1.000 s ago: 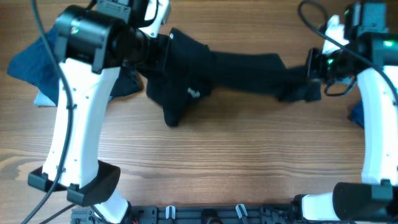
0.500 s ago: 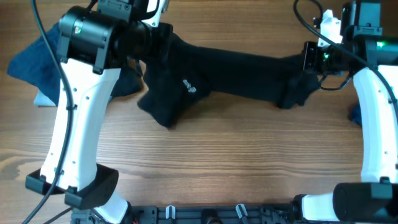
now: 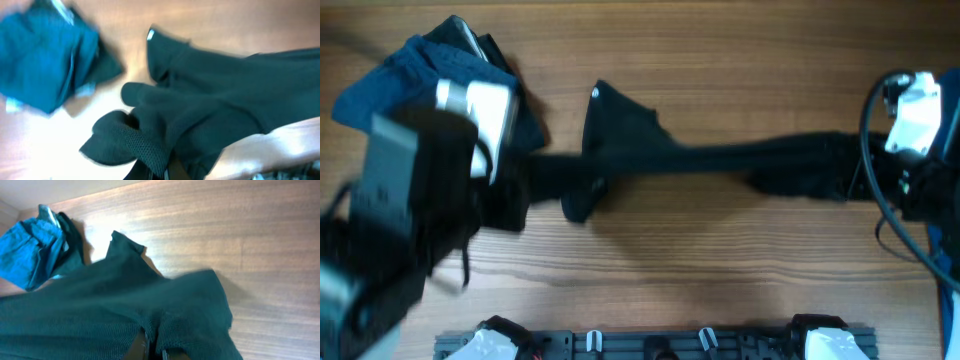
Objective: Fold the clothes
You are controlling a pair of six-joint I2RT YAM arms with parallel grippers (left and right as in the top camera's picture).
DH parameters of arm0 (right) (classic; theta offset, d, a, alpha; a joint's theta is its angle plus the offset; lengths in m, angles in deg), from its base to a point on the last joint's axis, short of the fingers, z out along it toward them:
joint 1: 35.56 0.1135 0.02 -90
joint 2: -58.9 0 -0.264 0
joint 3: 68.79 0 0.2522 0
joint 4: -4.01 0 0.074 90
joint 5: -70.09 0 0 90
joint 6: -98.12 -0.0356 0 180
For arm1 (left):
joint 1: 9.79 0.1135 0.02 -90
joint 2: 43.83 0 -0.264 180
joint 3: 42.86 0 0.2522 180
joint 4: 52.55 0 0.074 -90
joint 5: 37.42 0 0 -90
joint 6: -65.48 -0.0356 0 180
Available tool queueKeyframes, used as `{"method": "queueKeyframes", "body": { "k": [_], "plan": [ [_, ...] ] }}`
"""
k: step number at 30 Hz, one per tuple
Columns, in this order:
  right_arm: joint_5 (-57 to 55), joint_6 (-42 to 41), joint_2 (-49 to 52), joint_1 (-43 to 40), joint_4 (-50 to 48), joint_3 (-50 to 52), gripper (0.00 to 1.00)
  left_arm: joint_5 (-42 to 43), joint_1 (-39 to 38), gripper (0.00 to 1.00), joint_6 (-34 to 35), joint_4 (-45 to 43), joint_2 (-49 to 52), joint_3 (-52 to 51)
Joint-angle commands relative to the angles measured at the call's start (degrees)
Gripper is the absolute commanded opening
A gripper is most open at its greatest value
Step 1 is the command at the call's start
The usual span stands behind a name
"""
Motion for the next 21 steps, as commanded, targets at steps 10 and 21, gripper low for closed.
{"method": "queueKeyframes", "body": {
  "k": [10, 21],
  "plan": [
    [-3.6, -7.0, -2.6, -0.8, -7.4, 16.0, 0.04, 0.5, 1.9, 0.04, 3.2, -26.7, -8.9, -37.6],
    [-1.2, -5.0, 13.7, -0.9, -48.8, 4.0, 0.04, 6.7, 13.0, 0.04, -18.3, -27.7, 30.2, 20.8]
  ]
}}
